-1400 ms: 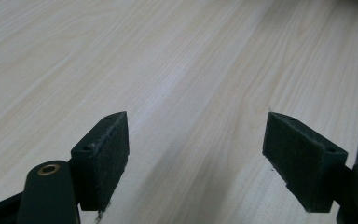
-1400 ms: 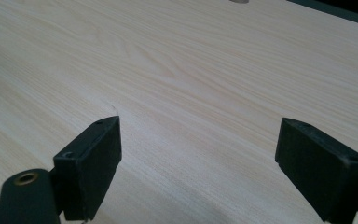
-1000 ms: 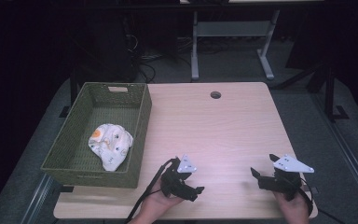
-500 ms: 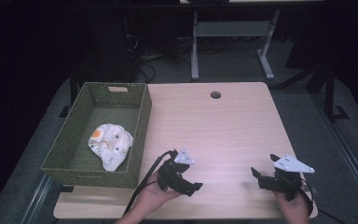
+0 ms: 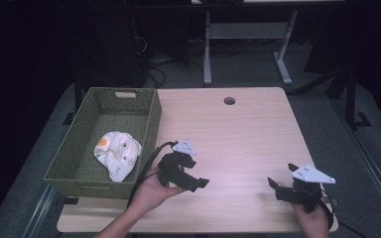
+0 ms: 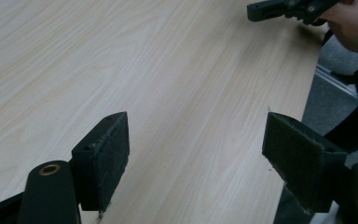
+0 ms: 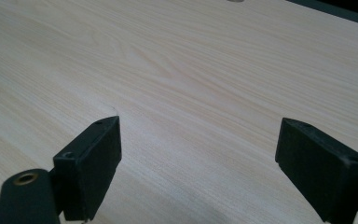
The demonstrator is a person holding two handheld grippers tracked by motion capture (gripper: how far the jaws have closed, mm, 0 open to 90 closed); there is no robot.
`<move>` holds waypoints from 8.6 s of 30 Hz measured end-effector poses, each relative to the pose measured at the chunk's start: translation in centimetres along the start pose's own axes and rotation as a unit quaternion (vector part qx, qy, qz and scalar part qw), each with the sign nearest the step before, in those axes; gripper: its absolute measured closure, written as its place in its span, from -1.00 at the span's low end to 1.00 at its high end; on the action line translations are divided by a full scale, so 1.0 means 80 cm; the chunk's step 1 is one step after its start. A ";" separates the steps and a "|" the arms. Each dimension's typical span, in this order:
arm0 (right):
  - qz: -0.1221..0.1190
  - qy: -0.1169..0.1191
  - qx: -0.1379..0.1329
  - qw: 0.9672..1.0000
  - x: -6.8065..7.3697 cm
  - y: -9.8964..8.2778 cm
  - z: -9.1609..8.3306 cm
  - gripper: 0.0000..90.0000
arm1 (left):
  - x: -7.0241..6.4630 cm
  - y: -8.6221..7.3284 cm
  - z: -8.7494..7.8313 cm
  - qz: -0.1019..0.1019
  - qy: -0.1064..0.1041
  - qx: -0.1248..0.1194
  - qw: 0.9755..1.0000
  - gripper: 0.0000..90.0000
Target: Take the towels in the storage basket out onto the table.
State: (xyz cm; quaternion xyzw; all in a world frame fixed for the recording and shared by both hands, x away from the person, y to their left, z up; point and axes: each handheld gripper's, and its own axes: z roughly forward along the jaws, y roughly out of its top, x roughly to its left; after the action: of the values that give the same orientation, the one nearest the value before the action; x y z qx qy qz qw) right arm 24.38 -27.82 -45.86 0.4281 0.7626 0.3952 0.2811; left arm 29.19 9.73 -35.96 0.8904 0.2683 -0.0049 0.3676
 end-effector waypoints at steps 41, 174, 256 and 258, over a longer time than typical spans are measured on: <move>0.001 -0.001 0.002 1.000 -0.001 0.000 0.001 -0.69 | 0.082 0.015 -0.139 -0.051 0.041 0.019 0.998 -0.55; -0.007 0.001 0.000 1.000 0.003 0.003 0.002 -0.69 | 0.263 -0.092 -0.217 -0.284 0.139 0.051 0.947 0.64; 0.003 -0.004 -0.011 1.000 -0.001 0.004 0.000 -0.70 | 0.103 0.152 -0.175 -0.083 0.064 0.064 0.992 0.64; 0.002 -0.003 -0.012 1.000 0.000 0.005 0.000 -0.70 | 0.103 0.156 -0.168 -0.083 0.062 0.064 0.993 0.64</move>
State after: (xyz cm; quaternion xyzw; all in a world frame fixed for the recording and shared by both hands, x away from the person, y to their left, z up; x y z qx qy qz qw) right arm 24.54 -27.72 -45.55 0.4277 0.7561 0.4036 0.2871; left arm 39.69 15.15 -19.68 0.8851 0.3628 0.0025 0.2914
